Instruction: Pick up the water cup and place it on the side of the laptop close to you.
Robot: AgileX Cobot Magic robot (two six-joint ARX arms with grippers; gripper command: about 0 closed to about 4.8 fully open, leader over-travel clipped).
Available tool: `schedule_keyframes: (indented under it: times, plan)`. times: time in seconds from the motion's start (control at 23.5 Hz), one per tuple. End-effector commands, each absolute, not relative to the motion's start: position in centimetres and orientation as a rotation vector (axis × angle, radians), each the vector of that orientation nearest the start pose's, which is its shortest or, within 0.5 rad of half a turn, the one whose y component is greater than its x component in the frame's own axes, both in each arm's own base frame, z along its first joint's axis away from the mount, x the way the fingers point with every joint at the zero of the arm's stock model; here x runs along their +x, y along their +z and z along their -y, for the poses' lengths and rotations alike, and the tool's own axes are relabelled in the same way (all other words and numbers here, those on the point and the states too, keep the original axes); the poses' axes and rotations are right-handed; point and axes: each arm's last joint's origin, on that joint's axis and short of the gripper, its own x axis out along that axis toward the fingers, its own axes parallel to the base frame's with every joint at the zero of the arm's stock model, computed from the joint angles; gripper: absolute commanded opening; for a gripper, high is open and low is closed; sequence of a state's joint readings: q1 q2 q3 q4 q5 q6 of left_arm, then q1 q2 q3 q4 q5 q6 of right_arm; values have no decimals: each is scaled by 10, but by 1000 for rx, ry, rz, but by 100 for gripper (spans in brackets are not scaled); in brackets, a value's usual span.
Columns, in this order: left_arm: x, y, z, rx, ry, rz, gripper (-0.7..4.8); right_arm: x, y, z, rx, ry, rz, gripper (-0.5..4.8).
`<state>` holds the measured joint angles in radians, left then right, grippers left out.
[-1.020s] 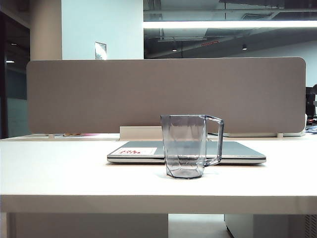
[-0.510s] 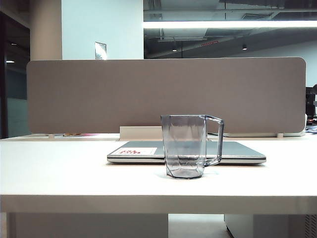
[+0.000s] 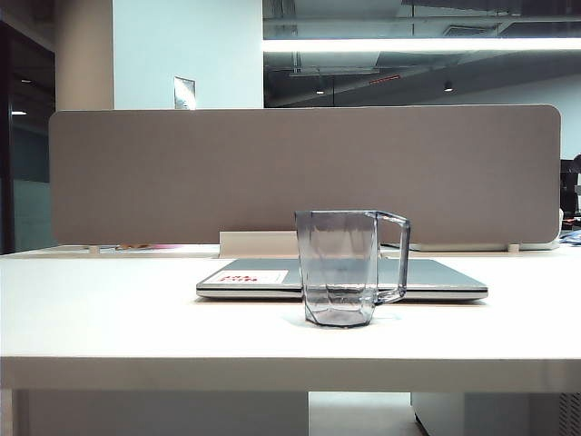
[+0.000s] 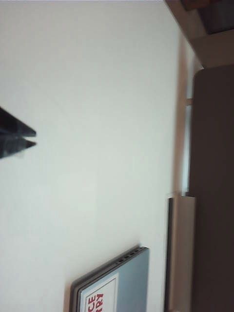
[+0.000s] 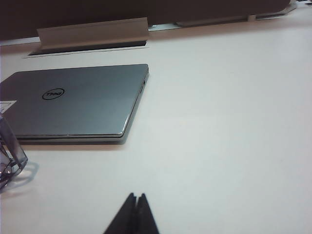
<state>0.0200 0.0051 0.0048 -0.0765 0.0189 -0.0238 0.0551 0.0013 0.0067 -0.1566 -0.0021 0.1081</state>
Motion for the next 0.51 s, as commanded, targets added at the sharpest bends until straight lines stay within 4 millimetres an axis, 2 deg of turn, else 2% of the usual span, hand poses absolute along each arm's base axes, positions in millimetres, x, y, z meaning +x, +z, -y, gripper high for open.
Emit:
schedule_keyframes:
  times: [0.04,0.51]
  plan:
    - [97,162,-1,-28,-5,-32,-3,96,150,-5,103,50,-149,-5]
    - [97,166,-1,-26,-2,6,-3,96,150,-5,103,50,-149,-5]
